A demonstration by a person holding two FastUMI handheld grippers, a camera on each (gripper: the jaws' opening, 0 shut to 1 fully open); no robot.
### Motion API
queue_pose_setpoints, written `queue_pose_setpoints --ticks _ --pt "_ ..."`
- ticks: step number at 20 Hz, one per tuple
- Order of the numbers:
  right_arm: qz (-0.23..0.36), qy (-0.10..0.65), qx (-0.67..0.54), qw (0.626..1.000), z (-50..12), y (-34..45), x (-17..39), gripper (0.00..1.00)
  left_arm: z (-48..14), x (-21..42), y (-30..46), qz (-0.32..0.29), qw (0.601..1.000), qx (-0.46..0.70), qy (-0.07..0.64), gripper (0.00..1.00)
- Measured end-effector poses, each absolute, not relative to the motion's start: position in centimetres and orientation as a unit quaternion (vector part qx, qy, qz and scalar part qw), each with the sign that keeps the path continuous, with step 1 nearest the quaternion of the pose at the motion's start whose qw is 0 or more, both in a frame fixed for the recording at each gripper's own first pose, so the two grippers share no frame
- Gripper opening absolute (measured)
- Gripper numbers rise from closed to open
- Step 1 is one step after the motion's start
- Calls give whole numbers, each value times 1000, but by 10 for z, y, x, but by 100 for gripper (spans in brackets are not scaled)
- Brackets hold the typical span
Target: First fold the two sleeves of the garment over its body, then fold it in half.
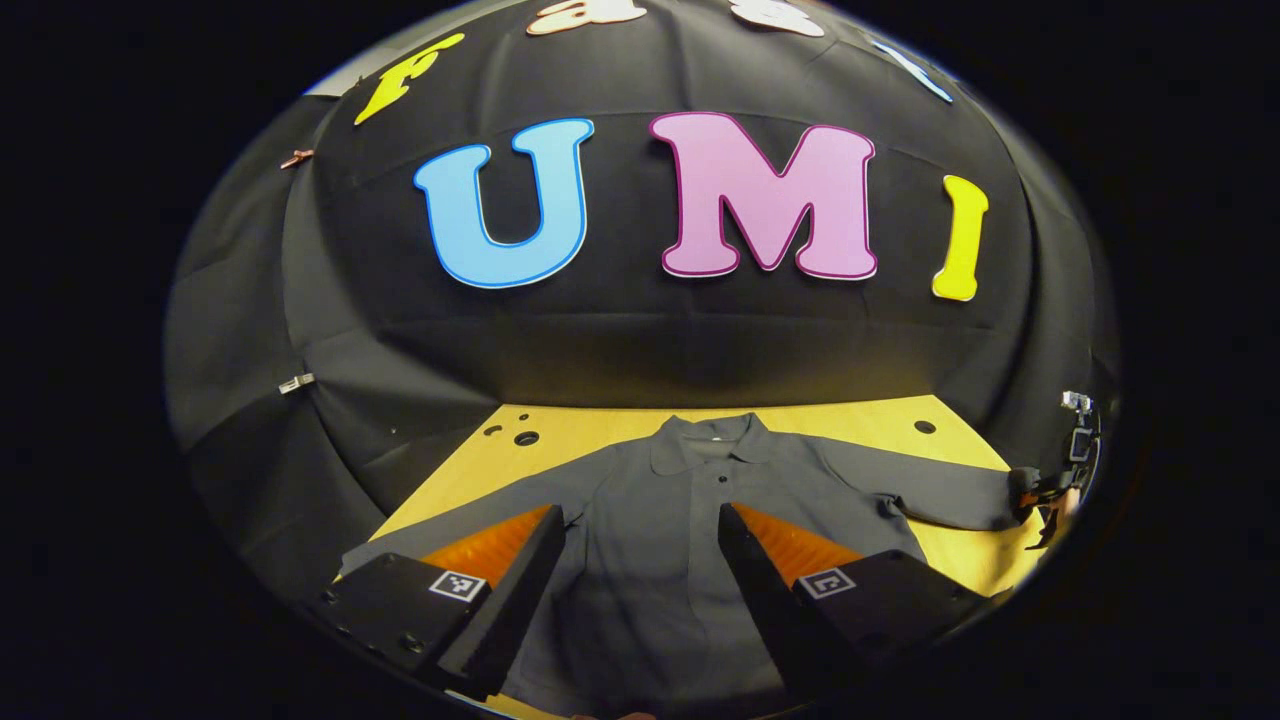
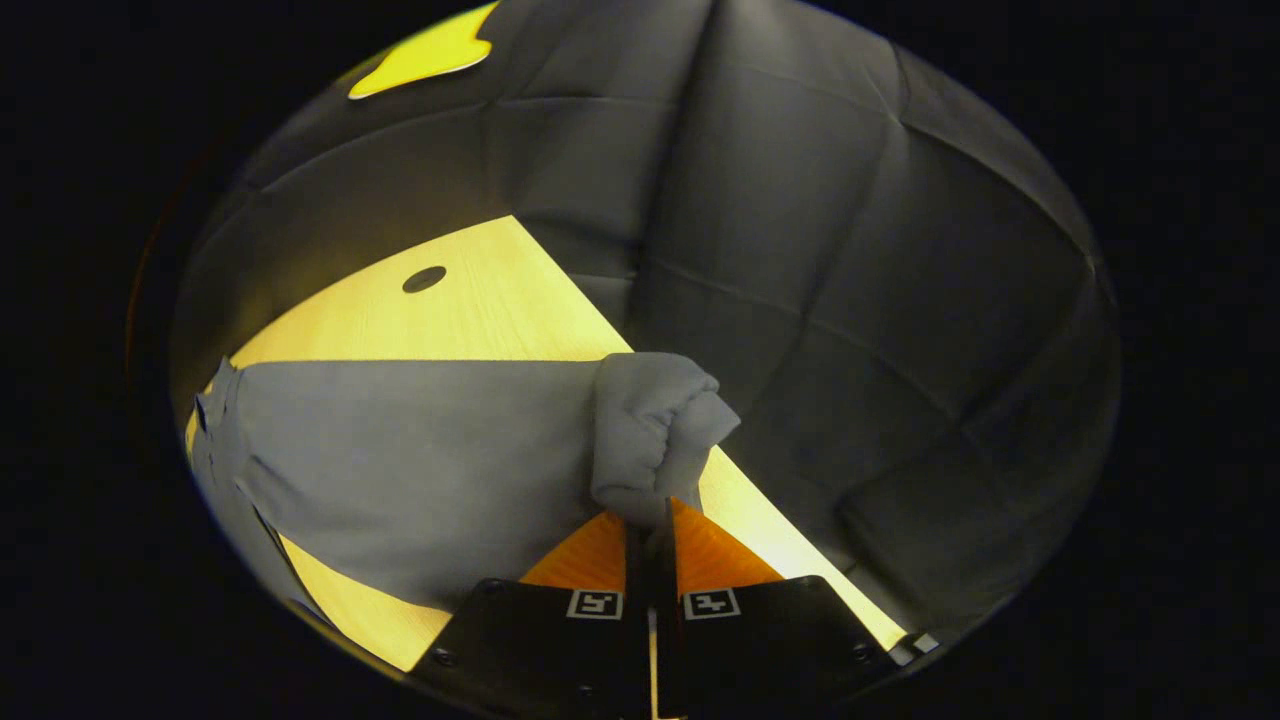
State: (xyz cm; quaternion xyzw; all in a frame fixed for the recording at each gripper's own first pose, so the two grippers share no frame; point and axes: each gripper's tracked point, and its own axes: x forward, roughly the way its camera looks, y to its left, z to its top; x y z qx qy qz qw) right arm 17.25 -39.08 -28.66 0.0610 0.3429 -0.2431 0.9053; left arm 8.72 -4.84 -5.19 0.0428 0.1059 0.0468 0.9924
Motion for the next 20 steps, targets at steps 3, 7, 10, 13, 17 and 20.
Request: queue_pose_setpoints --ticks 3,7,10,13,17,20 --pt "-227 345 49 909 -279 -385 172 6 -59 84 -42 57 991 33 116 98" --pt "-215 326 20 920 -253 -372 176 5 -70 80 -32 71 988 24 134 98" --pt "-190 309 -6 932 -223 -352 176 5 -74 78 -23 76 987 27 141 98" --pt "-164 275 -29 947 -185 -334 177 5 -81 73 -11 87 984 14 153 98" --pt "-127 251 -51 958 -149 -317 170 5 -86 58 10 106 981 -1 162 98" --pt "-93 233 -68 966 -117 -297 156 5 -90 49 29 112 980 9 167 98"
